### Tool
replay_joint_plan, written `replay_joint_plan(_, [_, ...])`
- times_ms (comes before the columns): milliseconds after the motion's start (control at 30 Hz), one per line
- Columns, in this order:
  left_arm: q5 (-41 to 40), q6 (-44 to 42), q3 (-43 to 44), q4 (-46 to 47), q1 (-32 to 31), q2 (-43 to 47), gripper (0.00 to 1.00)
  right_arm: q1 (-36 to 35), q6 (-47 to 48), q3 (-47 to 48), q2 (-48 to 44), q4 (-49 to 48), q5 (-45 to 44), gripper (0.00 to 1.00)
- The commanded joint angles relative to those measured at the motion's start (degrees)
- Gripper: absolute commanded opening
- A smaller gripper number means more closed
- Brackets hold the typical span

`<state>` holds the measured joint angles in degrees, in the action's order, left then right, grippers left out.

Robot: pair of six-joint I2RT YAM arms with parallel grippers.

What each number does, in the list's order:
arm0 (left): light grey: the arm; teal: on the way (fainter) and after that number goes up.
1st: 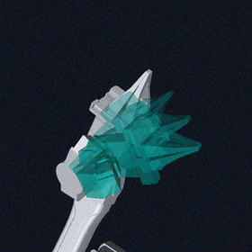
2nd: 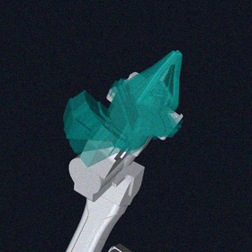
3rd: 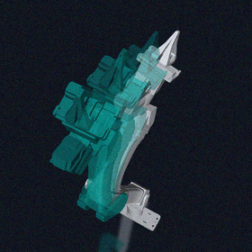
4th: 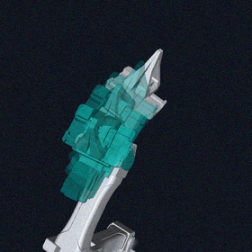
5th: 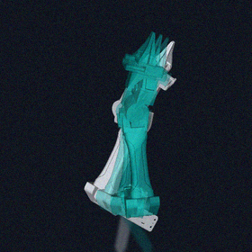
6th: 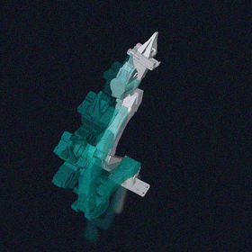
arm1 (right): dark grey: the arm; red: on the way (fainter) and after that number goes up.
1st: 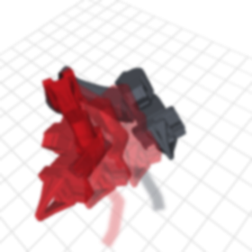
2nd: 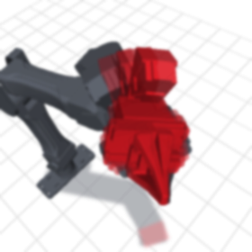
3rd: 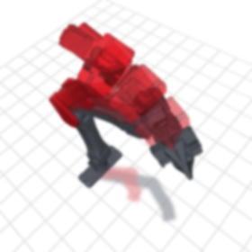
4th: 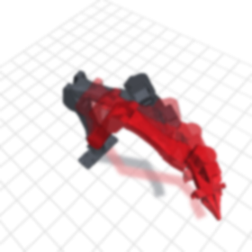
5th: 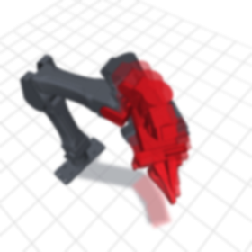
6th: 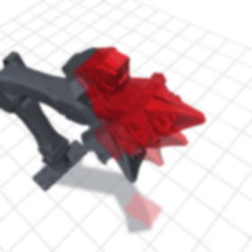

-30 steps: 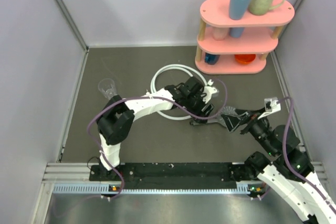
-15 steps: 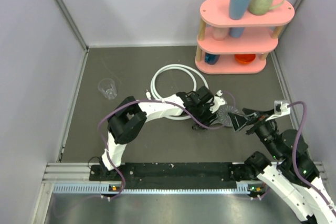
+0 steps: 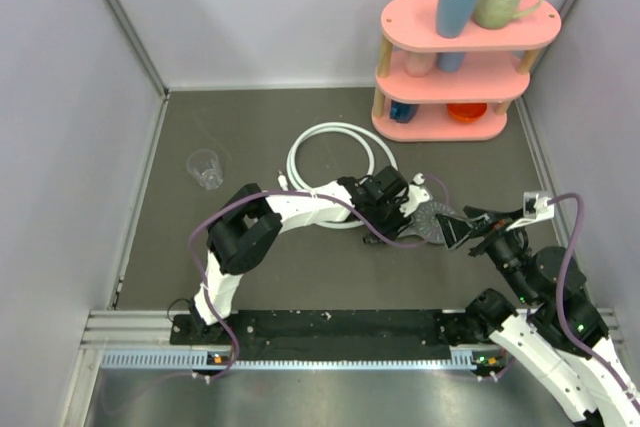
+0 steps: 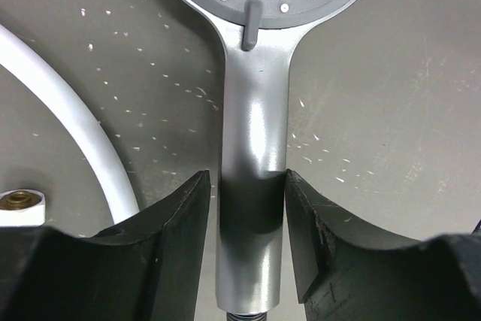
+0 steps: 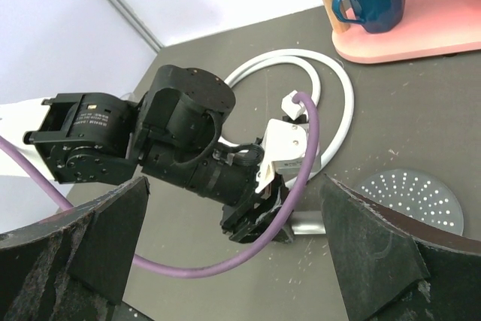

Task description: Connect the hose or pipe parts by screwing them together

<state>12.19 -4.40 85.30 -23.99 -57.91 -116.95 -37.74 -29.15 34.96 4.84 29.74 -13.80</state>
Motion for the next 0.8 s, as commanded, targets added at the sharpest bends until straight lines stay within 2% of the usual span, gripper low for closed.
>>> replay_joint_plan(0, [1.61, 0.27, -0.66, 2.02, -0.45, 0.23, 0.50, -0.23, -0.30, 1.25, 0.08, -0.21, -1.14, 0.95])
replay_joint_plan(267, [1.61, 0.89, -2.15, 1.92, -0.71, 0.14, 0.44, -0.23, -2.05, 0.90, 1.05, -0.21, -0.61, 0.95])
replay_joint_plan(400, [1.18, 1.06, -3.29, 2.28, -0.80, 1.81, 0.19, -0.23, -2.49, 0.72, 0.96, -0.21, -0.79, 0.95])
replay_joint_plan(533, [0.56, 1.85, -5.05, 2.63, -0.80, 4.87, 0.00, -0.23, -2.93, 0.46, 1.05, -0.12, -0.79, 0.95])
replay_joint_plan(767, [1.61, 6.51, -8.92, 6.23, -0.71, 11.82, 0.00, -0.23, -3.28, -0.07, 1.05, -0.21, -1.14, 0.94])
